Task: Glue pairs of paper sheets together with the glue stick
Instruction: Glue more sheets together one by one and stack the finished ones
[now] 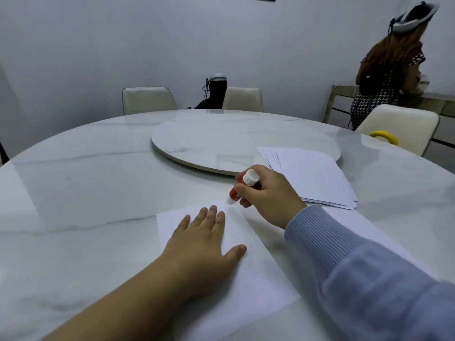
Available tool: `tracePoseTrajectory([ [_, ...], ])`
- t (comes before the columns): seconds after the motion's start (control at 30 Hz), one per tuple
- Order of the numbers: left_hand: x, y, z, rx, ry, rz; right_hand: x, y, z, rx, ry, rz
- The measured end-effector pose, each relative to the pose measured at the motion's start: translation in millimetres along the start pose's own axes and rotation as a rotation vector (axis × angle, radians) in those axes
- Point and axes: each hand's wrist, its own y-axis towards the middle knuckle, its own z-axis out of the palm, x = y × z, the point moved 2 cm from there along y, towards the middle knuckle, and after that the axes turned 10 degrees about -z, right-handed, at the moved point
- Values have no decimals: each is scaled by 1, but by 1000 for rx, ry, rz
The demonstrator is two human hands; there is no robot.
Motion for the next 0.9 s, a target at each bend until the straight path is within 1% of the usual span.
tracePoseTrajectory([
  [0.23,-1,2,-1,22,5,2,-4,1,2,133,-198,-35],
  [0.47,-1,2,-2,42,15,-1,18,-32,-23,188,-238,-50],
  [0.67,-1,3,-2,42,8,-7,32,-89,-46,264,-174,-72],
  [0.8,-2,1,-3,37,-3,-12,34,-110,-58,274,-104,-78],
  [0.87,-2,0,-3,39,-12,-19,34,-112,-62,239,39,-38],
  [0.9,-2,0,-3,39,-17,-26,34,-112,-66,145,191,-17],
])
